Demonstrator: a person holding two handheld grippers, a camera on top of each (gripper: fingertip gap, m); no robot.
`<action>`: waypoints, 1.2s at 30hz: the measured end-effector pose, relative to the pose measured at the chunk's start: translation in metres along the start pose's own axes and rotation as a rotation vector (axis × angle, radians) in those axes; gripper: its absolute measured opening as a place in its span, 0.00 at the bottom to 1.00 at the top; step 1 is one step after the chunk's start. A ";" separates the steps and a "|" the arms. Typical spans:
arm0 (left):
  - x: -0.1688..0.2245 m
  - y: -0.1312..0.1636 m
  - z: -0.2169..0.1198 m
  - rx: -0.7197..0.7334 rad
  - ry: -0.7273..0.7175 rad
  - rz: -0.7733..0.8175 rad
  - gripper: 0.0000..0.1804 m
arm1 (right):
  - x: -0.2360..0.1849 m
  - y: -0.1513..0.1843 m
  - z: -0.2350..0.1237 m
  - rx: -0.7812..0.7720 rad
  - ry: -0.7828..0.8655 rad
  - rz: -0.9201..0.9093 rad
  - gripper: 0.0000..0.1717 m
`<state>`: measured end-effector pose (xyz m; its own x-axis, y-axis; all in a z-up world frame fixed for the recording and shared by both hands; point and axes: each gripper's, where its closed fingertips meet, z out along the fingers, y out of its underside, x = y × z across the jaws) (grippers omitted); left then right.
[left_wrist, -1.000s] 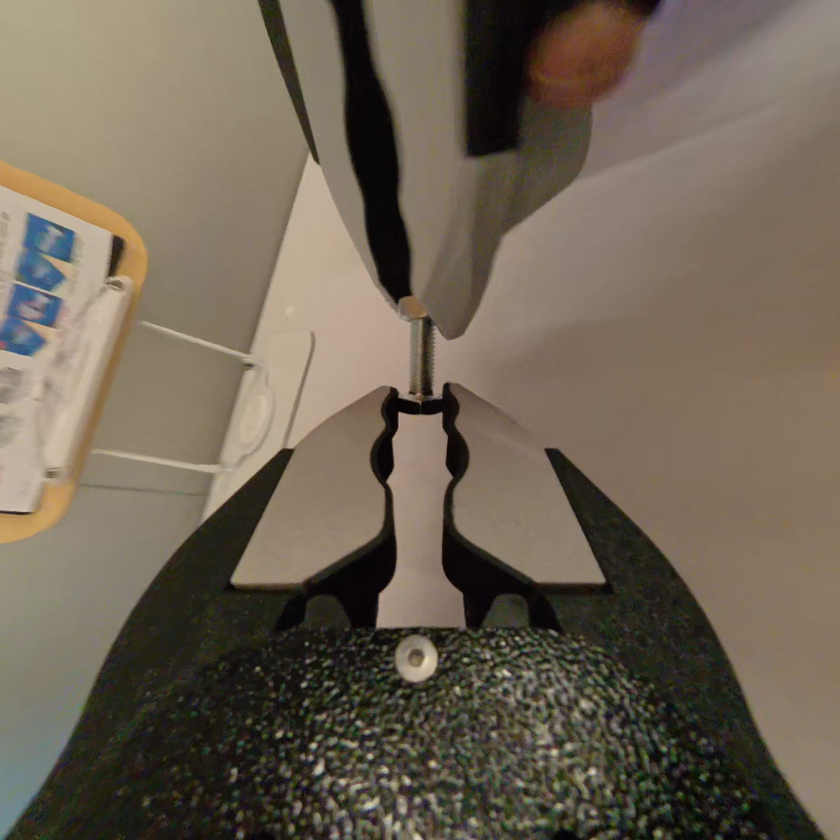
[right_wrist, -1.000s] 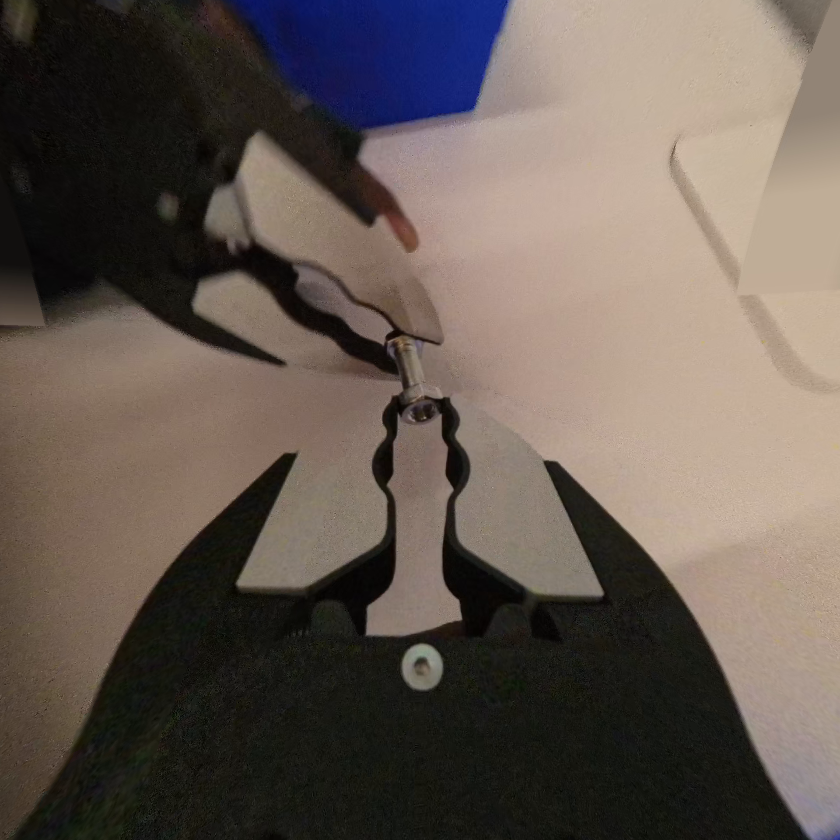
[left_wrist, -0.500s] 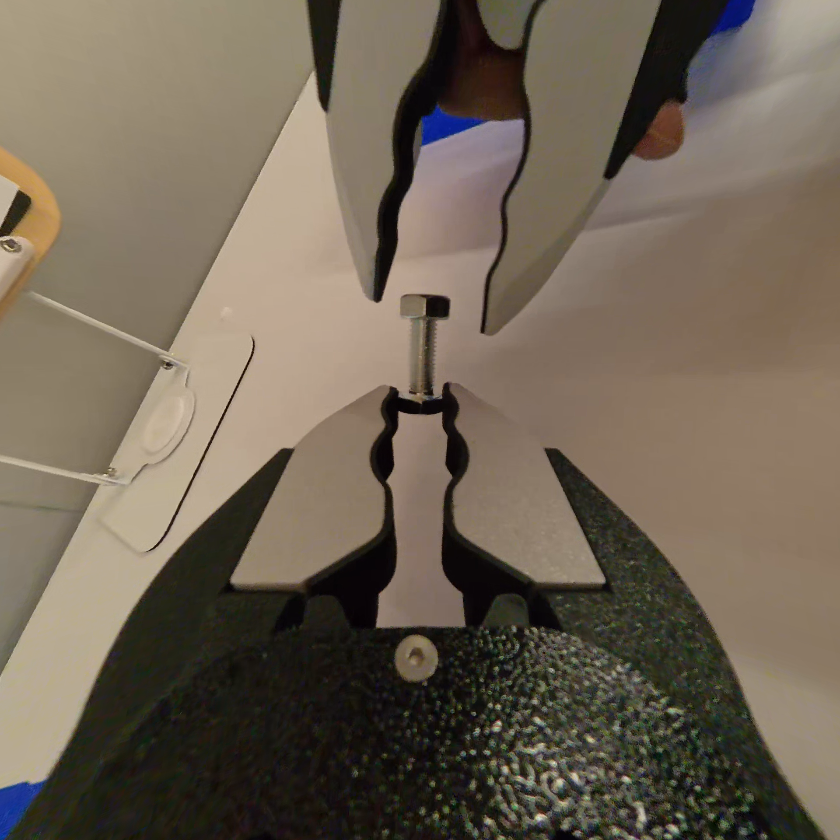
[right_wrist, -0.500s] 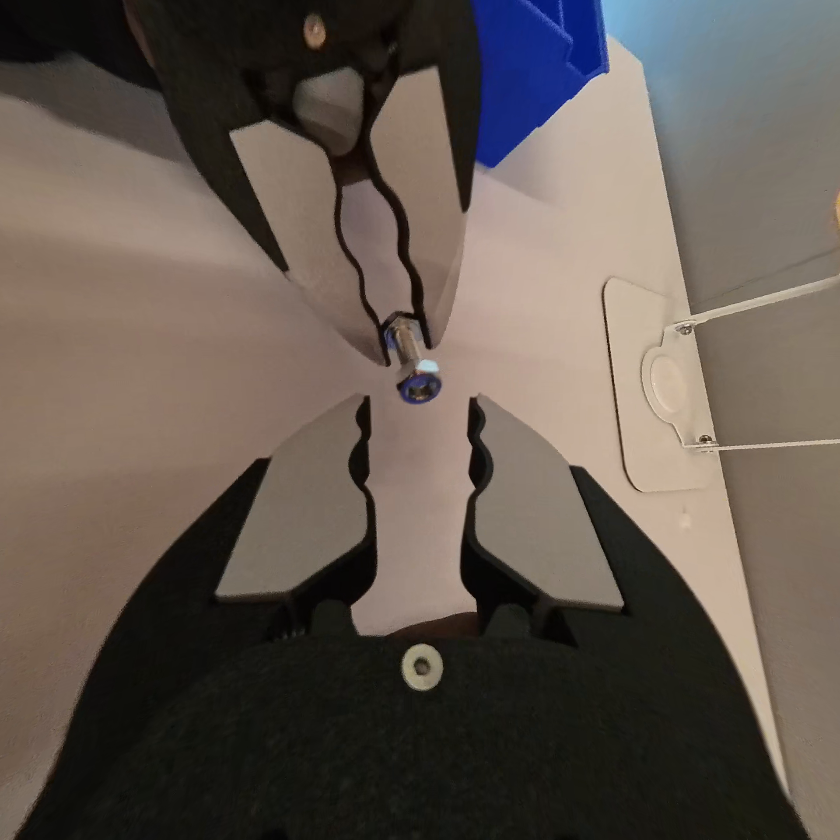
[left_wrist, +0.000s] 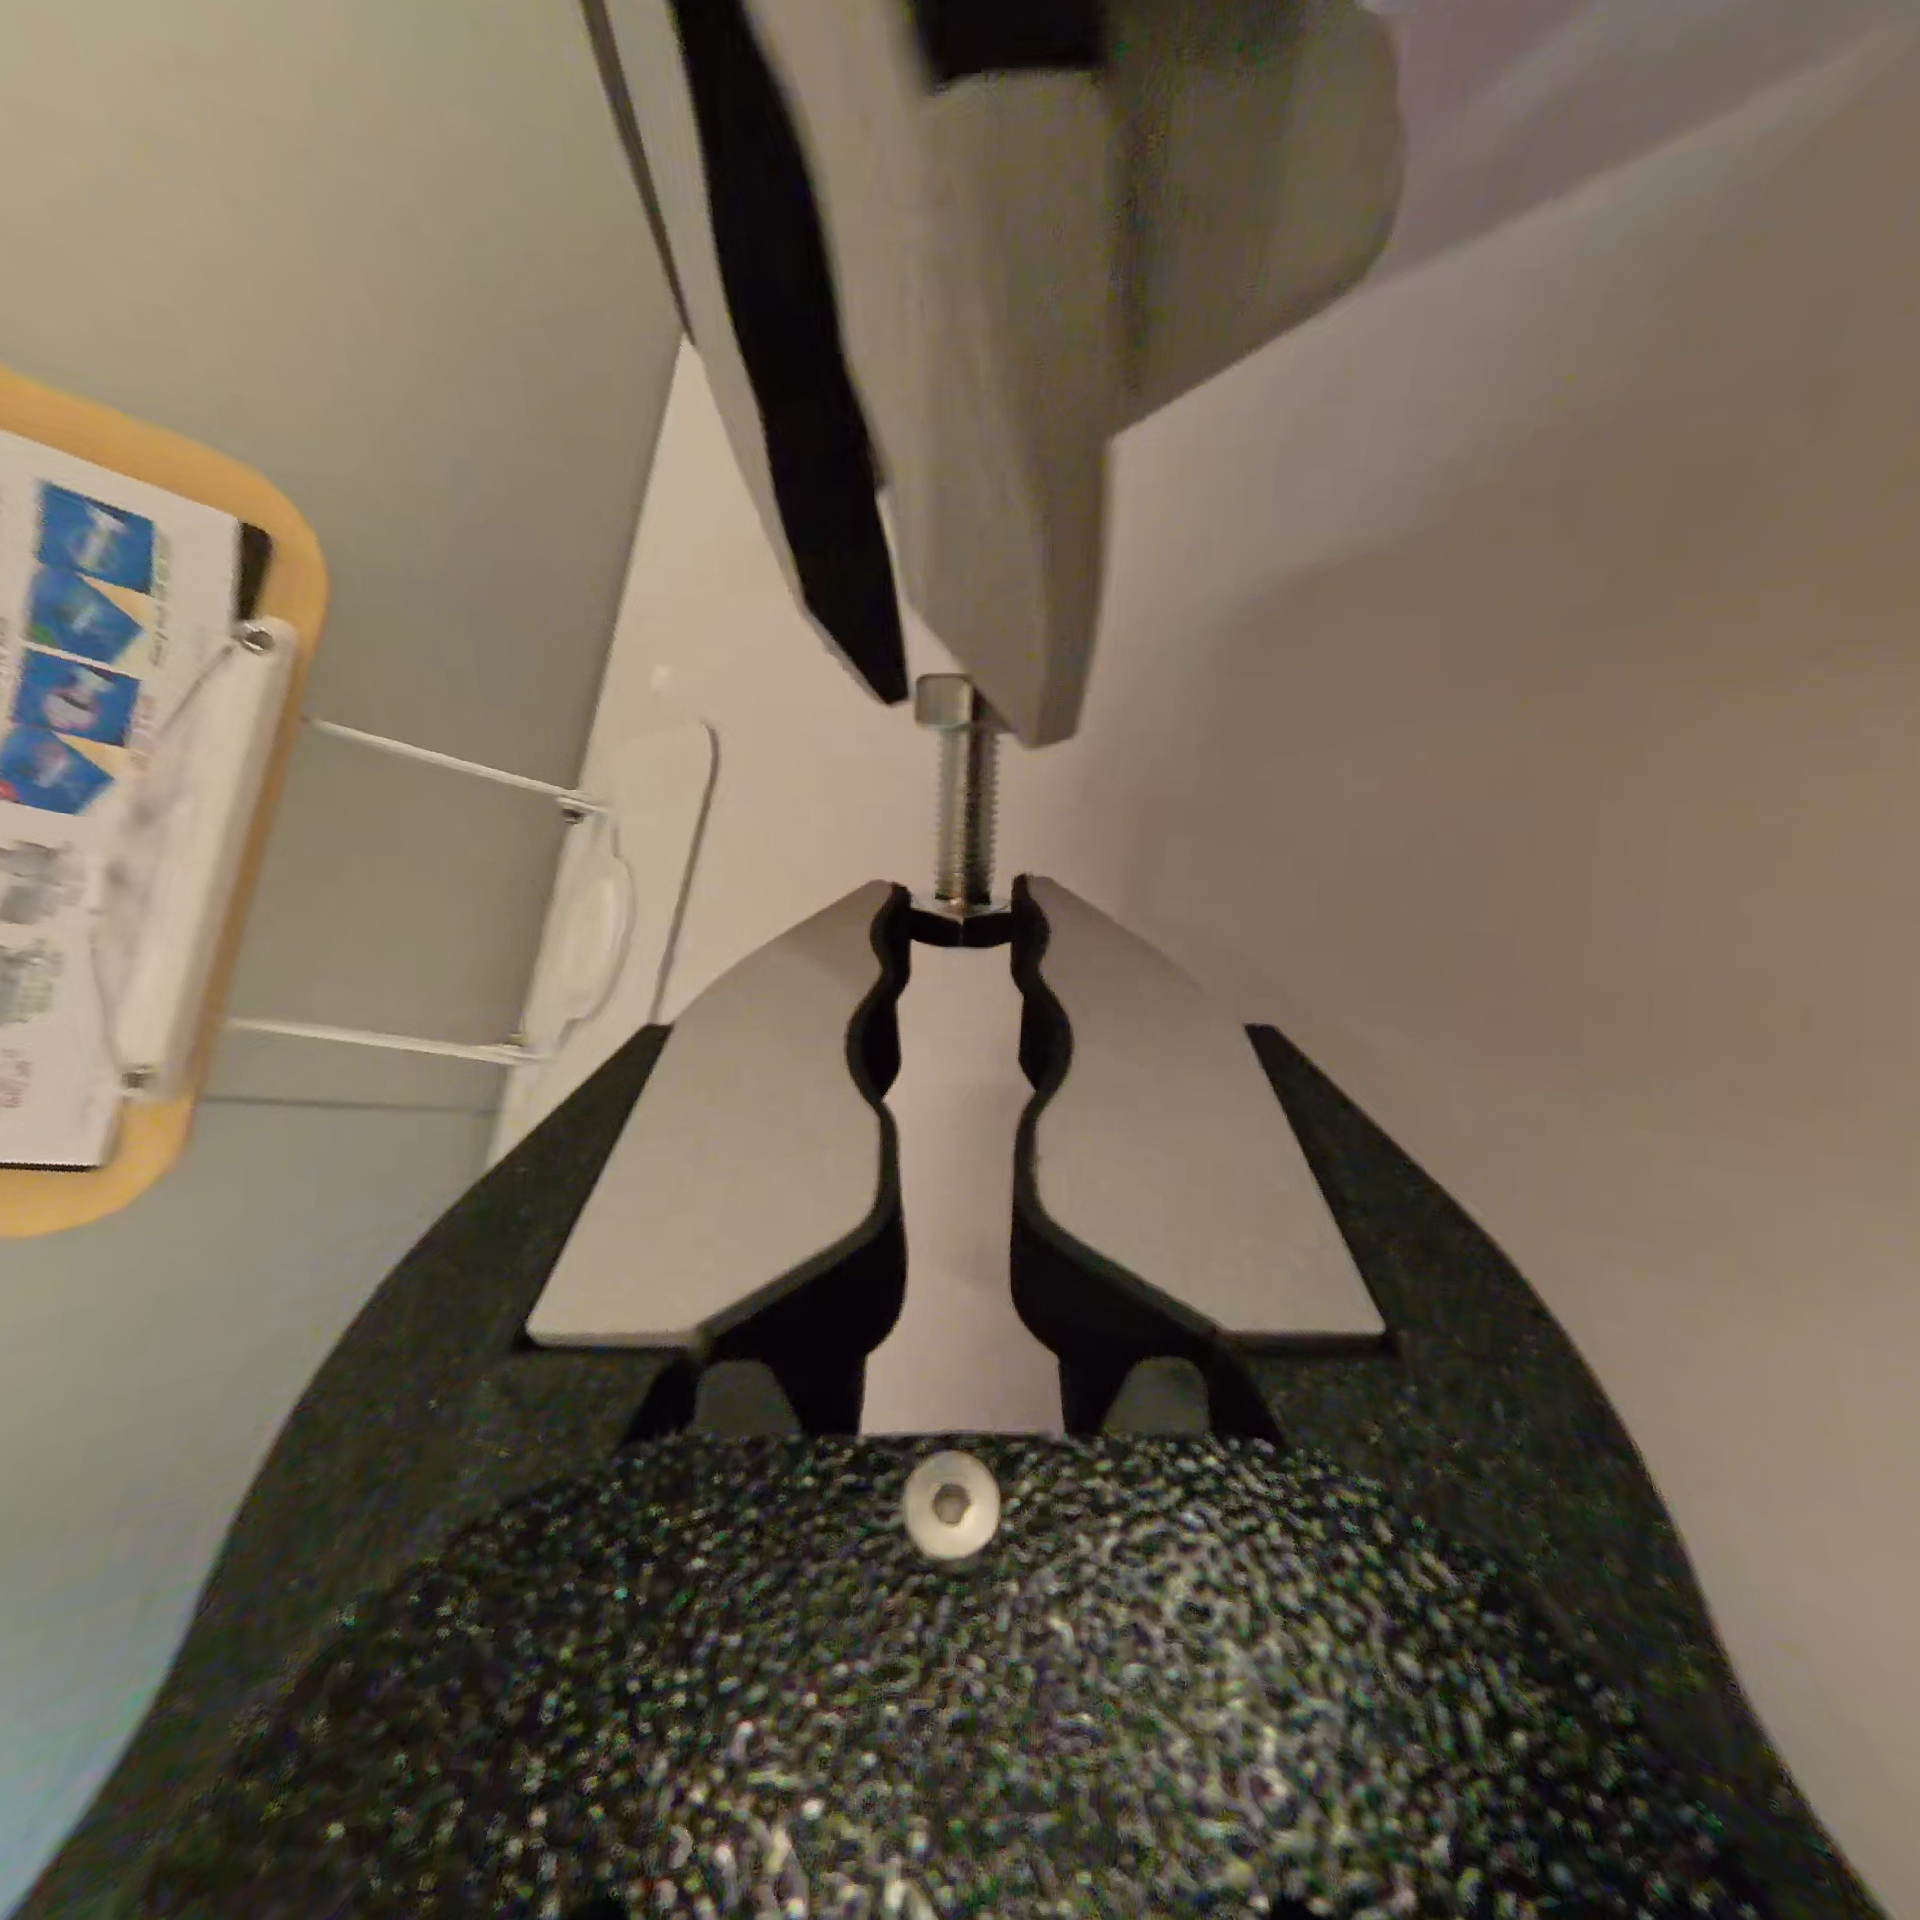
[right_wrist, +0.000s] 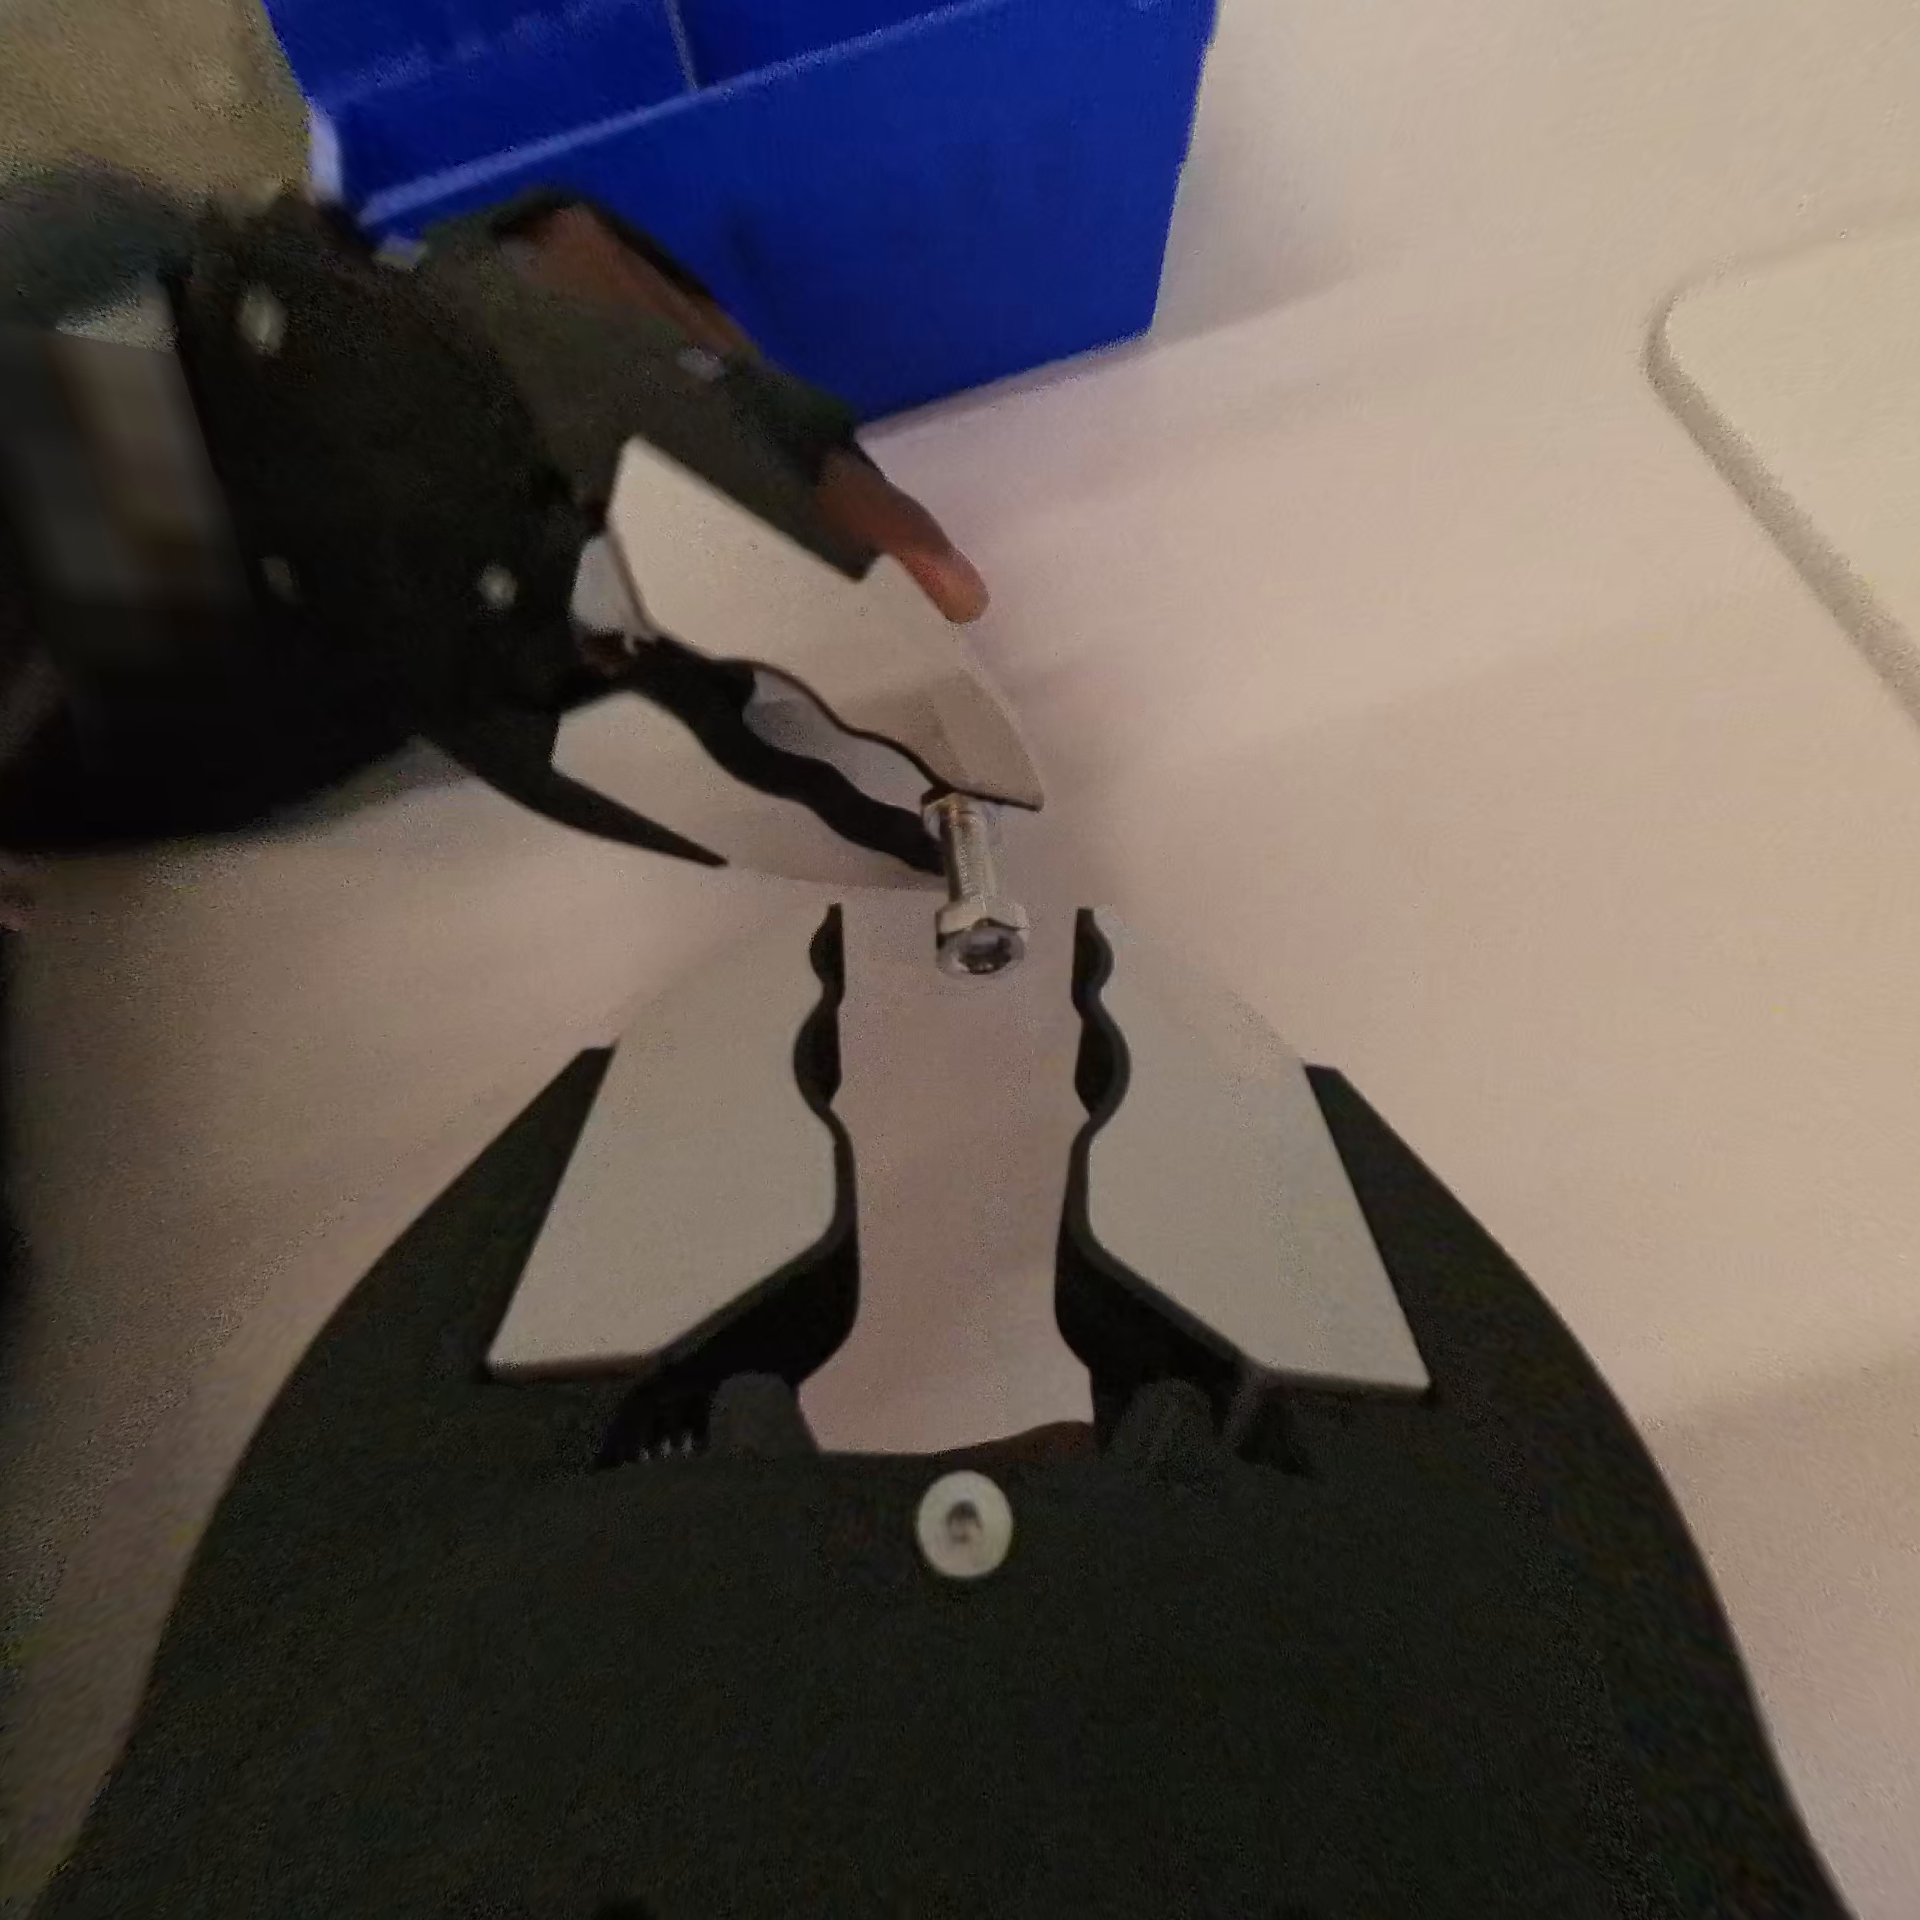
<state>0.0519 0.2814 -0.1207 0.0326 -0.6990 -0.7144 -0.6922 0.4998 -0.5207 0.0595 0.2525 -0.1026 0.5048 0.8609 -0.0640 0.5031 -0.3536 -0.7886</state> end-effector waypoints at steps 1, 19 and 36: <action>0.002 0.000 0.000 0.016 0.032 -0.049 0.10 | 0.002 -0.001 -0.002 -0.002 0.060 -0.132 0.26; -0.001 -0.002 -0.002 0.008 -0.006 0.015 0.10 | 0.000 0.003 0.003 0.006 -0.077 0.186 0.19; 0.009 -0.005 -0.005 0.065 0.096 -0.073 0.10 | -0.001 0.007 0.007 -0.059 0.072 -0.009 0.10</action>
<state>0.0520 0.2703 -0.1220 0.0100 -0.7785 -0.6276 -0.6424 0.4759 -0.6006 0.0575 0.2518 -0.1121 0.5478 0.8365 -0.0114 0.5470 -0.3685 -0.7516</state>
